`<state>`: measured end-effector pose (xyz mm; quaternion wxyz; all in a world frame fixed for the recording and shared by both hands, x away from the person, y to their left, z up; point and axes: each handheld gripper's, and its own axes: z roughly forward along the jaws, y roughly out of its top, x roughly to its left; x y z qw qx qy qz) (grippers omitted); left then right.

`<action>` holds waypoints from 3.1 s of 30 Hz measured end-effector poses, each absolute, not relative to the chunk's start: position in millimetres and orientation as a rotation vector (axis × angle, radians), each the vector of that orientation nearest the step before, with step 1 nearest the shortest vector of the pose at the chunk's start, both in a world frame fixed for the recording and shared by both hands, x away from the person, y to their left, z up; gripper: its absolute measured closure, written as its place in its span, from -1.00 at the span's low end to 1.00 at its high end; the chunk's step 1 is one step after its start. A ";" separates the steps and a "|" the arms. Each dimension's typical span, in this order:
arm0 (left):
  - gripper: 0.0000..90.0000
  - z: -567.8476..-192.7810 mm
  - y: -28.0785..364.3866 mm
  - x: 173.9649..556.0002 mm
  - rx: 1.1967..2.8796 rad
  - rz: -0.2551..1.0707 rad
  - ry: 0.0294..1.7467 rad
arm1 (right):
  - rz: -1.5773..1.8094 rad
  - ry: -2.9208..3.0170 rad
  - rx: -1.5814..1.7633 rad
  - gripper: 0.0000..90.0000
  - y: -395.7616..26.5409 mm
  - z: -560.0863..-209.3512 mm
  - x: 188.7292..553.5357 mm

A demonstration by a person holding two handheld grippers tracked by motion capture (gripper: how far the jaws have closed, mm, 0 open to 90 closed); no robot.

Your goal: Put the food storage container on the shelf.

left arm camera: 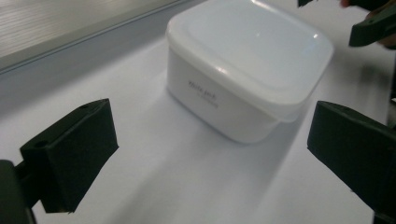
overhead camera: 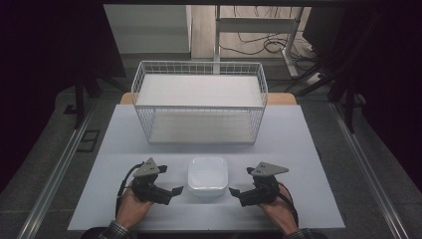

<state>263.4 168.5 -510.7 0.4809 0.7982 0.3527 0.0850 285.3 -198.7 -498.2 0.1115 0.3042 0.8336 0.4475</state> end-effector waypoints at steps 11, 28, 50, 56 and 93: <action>-0.94 -498.3 152.3 272.7 1.951 0.201 0.861 | 1.319 2.463 0.914 -0.98 -181.8 -487.8 294.9; -0.92 -507.2 123.3 297.3 2.028 0.155 0.878 | 1.248 2.560 0.971 -0.93 -147.9 -491.4 323.1; 0.40 -502.5 140.1 277.0 1.864 -0.017 1.004 | 1.385 2.536 1.286 0.44 -173.5 -479.6 307.6; 0.65 -504.5 145.8 273.7 1.744 -0.060 1.037 | 1.420 2.466 1.303 0.62 -177.5 -475.7 303.5; 0.75 -478.0 162.7 335.5 1.727 0.184 1.079 | 1.503 2.351 1.154 0.74 -150.3 -456.2 369.5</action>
